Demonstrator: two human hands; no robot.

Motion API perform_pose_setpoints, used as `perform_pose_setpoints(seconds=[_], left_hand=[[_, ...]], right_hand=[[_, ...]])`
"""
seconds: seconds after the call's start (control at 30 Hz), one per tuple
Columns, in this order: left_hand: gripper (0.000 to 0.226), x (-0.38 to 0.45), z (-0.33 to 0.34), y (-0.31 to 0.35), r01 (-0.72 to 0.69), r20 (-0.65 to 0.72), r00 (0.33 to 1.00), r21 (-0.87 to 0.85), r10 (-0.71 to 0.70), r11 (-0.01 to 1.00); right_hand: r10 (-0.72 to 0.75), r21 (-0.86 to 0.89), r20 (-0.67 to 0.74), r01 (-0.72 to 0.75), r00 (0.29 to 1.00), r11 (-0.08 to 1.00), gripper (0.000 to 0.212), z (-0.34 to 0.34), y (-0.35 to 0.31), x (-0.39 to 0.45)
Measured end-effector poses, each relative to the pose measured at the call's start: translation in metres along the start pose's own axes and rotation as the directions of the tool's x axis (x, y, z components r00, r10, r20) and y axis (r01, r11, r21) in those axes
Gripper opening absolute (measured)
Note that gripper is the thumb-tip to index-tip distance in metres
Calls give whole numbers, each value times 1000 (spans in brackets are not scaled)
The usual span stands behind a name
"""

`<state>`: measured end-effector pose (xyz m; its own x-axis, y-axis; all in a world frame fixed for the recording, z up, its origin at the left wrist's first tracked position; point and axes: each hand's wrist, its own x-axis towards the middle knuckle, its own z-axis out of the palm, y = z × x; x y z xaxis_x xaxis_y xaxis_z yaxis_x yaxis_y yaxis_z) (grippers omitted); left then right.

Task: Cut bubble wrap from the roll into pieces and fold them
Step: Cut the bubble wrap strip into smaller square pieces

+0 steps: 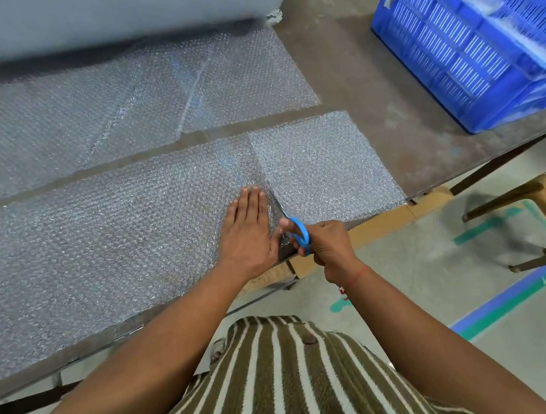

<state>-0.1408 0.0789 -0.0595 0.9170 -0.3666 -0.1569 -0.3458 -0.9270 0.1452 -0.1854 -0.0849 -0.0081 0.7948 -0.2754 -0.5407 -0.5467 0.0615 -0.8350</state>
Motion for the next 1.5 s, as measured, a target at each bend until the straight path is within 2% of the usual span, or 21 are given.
perform_pose_setpoints(seconds=[0.13, 0.33, 0.6, 0.8, 0.9, 1.13, 1.37, 1.5], left_hand=[[83, -1, -1, 1, -2, -10, 1000, 1, 2, 1000], [83, -1, 2, -1, -2, -29, 1000, 9, 2, 1000], [84, -2, 1, -1, -7, -24, 1000, -6, 7, 1000], [96, -2, 0, -2, -16, -17, 1000, 11, 16, 1000], [102, -1, 0, 0, -1, -15, 1000, 5, 1, 1000], [102, 5, -3, 7, 41, -42, 998, -64, -43, 997], [115, 14, 1, 9, 151, 4, 989, 16, -151, 988], [114, 13, 2, 9, 155, 15, 988, 12, -155, 988]], right_hand=[[26, 20, 3, -26, 1000, 999, 63, 5, -9, 2], [44, 62, 29, -45, 999, 997, 38, 11, -22, 0], [83, -29, 81, -81, 993, 996, 46, 10, -29, 4], [110, 86, 194, -129, 975, 988, 25, 6, -48, 8], [128, 111, 200, -152, 971, 982, 17, 6, -52, 12], [102, 46, 163, -111, 981, 993, 37, 9, -61, 12], [85, 6, 174, -87, 981, 996, 34, 5, -57, 15], [62, 28, 161, -67, 985, 997, 53, 7, -48, 22]])
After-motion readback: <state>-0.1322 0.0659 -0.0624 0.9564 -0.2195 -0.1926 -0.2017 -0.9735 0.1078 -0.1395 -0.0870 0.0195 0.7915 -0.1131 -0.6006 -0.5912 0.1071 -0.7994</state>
